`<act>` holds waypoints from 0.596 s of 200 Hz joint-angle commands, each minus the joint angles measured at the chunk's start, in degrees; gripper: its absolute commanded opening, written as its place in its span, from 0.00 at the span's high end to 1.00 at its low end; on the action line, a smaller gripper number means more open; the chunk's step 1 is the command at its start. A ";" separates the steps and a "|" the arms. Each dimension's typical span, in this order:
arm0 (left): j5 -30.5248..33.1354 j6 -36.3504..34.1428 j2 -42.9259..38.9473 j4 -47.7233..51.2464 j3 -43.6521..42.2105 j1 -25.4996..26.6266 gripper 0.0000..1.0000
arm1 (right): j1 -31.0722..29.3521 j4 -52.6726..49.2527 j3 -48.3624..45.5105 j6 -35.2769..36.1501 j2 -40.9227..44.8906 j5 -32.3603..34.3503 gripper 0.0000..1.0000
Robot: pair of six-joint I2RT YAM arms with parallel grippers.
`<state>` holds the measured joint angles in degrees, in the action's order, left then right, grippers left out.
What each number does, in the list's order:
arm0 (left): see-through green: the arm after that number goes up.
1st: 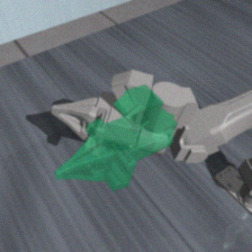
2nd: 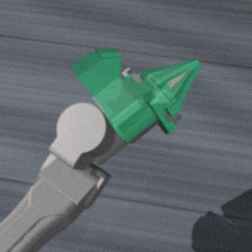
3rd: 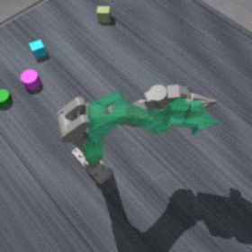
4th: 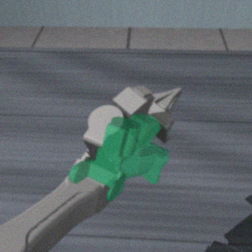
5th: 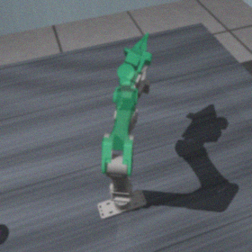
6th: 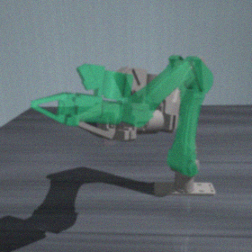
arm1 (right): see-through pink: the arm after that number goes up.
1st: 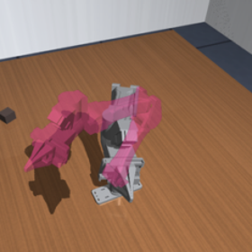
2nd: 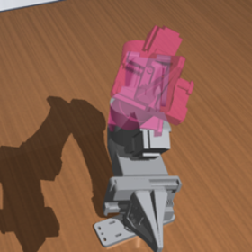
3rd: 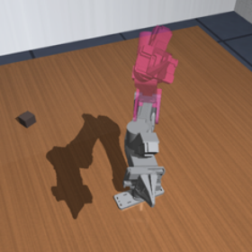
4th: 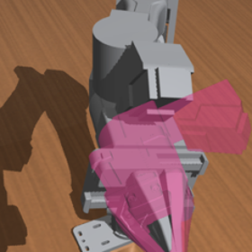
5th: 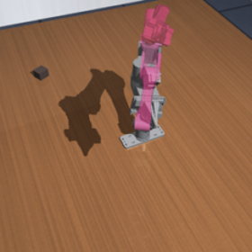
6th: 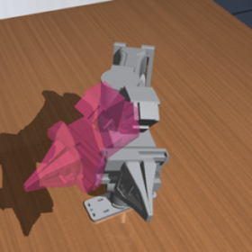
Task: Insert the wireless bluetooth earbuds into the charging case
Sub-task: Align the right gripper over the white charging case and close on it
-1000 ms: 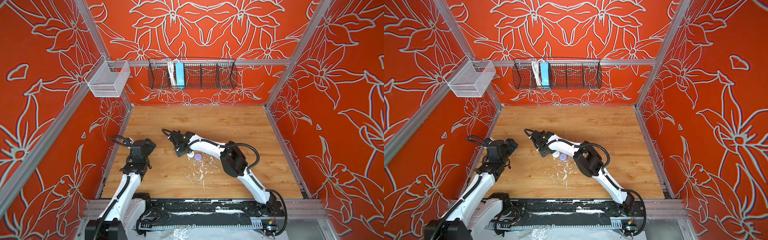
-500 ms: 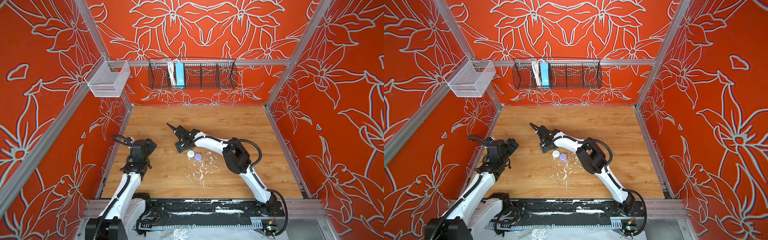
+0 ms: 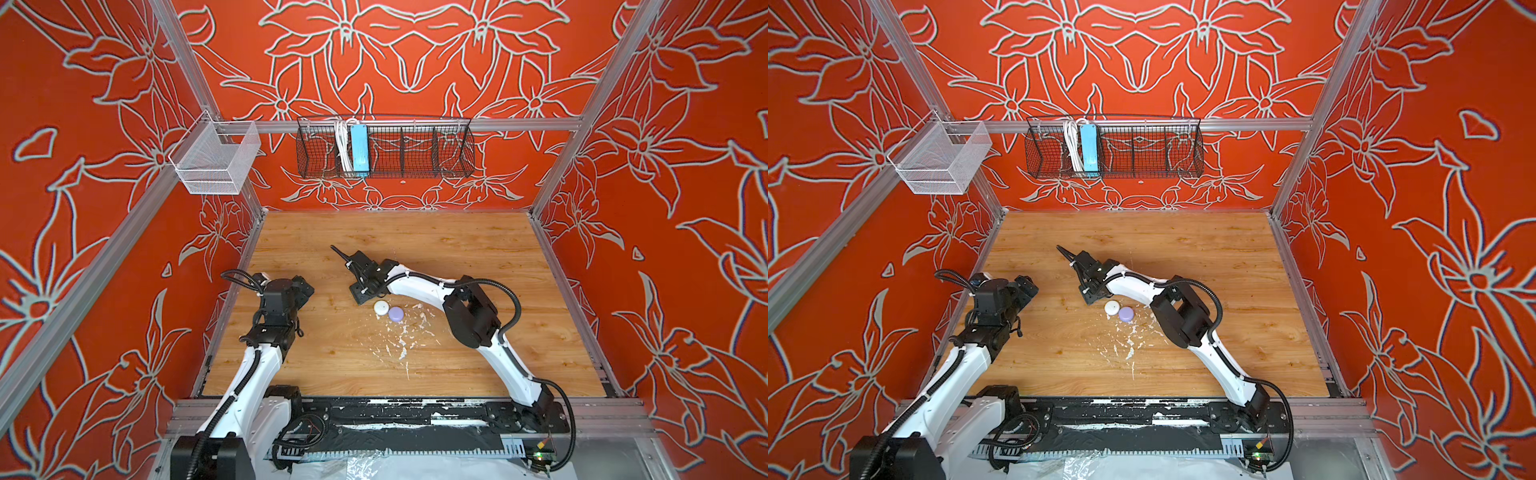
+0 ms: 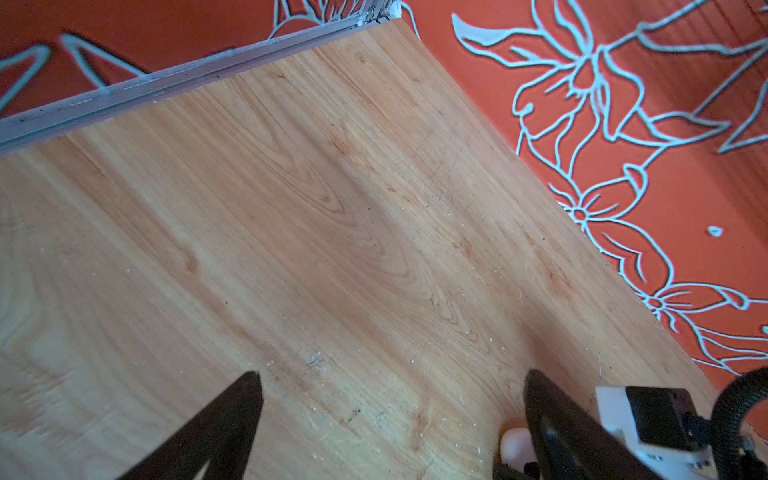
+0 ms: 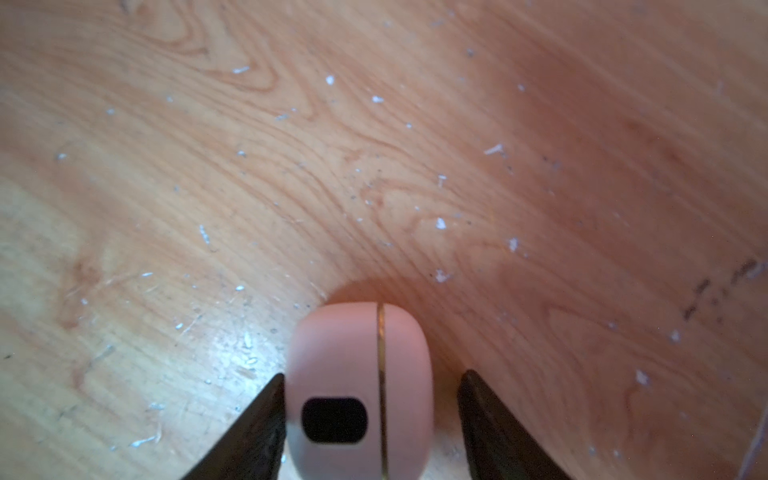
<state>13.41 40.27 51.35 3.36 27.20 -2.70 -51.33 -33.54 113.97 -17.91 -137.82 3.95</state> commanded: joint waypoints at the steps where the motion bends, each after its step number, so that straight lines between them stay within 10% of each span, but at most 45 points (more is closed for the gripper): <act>1: 0.11 -0.19 0.89 -0.10 0.37 -0.20 0.03 | -0.17 -0.35 -0.40 1.12 -3.61 -0.89 0.35; 119: -5.58 -3.24 3.83 -9.88 -2.05 -0.25 0.03 | -0.44 1.75 -3.73 2.47 0.60 1.68 0.57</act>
<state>11.05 38.59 53.98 0.45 27.09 -2.70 -51.44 -31.35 113.71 -16.67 -138.12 4.75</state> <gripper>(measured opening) 0.972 0.493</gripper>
